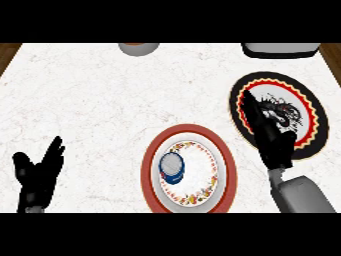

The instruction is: Pick the can from the plate and place it in the plate

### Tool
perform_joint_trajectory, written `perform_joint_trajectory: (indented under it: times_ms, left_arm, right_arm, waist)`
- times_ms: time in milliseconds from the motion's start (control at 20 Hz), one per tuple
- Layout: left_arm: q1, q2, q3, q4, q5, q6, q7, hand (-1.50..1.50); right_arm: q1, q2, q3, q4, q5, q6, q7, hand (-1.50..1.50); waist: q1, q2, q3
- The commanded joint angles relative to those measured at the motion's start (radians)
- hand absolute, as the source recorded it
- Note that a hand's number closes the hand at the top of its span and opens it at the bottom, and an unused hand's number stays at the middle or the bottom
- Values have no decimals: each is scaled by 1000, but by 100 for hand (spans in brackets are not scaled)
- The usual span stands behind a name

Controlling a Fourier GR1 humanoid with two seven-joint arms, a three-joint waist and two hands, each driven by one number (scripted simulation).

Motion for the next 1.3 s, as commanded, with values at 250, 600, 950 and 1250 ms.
perform_joint_trajectory:
  times_ms: [250, 600, 950, 1250]
  left_arm:
    - [-81, -32, -109, -60, -36, -59, 37, 0]
    - [-92, -98, -150, -140, -34, -39, 106, 0]
    - [-44, -87, -109, -107, -24, -101, 61, 0]
    - [-62, -107, -121, -78, -42, -72, 62, 0]
  right_arm:
    - [-440, 7, -3, -73, -145, 351, -27, 150]
    - [-526, 63, -98, 376, 42, 243, -349, -150]
    - [-528, -48, -110, 395, 88, 476, -427, -150]
    - [-599, -195, 92, 285, 257, 626, -275, -150]
  waist:
    - [80, 38, -13]
    - [38, 32, -14]
    - [12, 24, -15]
    - [-2, 19, -17]
